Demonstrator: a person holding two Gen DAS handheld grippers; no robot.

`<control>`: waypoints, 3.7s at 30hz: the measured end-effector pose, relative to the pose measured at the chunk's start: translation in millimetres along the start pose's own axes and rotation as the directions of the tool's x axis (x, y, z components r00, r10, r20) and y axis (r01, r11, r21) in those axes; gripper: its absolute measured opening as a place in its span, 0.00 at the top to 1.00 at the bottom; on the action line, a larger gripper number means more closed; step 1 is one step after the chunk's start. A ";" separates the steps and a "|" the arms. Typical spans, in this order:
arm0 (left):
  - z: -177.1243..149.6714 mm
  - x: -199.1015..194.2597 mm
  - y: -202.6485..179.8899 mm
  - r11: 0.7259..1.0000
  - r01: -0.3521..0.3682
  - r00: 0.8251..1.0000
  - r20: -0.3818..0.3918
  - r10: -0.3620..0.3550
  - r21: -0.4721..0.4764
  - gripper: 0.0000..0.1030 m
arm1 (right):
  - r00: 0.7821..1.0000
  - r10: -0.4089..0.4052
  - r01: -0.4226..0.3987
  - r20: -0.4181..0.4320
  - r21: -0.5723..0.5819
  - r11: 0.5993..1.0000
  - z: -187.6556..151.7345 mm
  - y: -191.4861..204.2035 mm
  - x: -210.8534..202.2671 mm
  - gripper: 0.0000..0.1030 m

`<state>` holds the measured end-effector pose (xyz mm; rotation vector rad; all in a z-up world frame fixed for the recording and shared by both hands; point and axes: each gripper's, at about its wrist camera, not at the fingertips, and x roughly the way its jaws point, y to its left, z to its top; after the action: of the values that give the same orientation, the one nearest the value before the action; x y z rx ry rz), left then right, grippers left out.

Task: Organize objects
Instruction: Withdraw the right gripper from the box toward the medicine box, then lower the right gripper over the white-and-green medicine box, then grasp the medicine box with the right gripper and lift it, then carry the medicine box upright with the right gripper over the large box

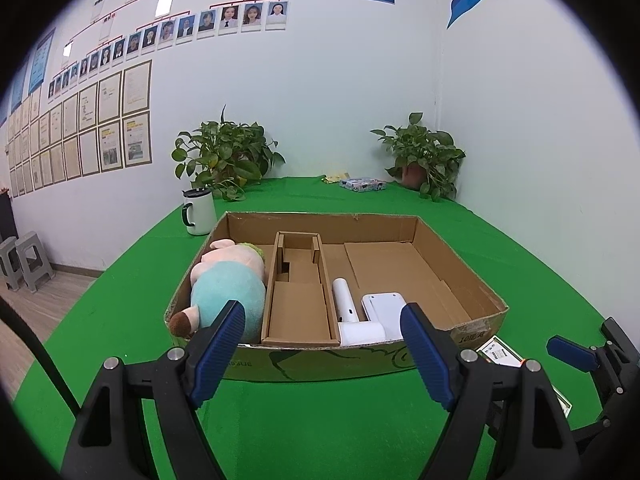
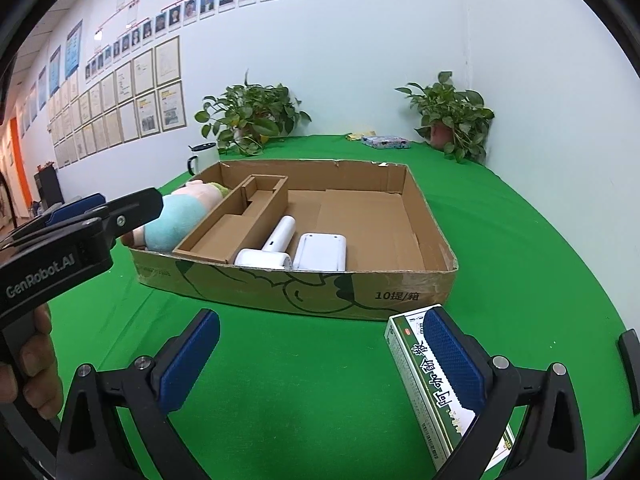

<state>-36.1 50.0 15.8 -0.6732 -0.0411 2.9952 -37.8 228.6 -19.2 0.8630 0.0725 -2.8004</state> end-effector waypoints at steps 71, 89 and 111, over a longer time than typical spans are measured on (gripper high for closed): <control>-134.4 84.5 -45.8 0.679 0.437 0.538 -0.433 -0.723 -0.590 0.54 | 0.910 0.285 -0.255 -0.300 0.136 0.957 -107.7 -7.2 10.8 0.37; -39.6 51.9 -58.2 0.751 0.538 0.668 -0.351 -0.656 -0.381 0.60 | 0.965 0.222 -0.221 -0.139 0.017 0.975 -39.9 16.9 -19.4 0.39; 110.5 84.7 -50.9 0.783 0.576 0.733 -0.276 -0.622 -0.234 0.61 | 0.982 0.189 -0.189 -0.017 -0.005 0.982 120.5 -7.1 -11.2 0.41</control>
<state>-156.5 106.0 81.7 -0.9621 -0.3689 2.2311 -96.7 224.5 86.6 0.8445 0.0028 -2.6154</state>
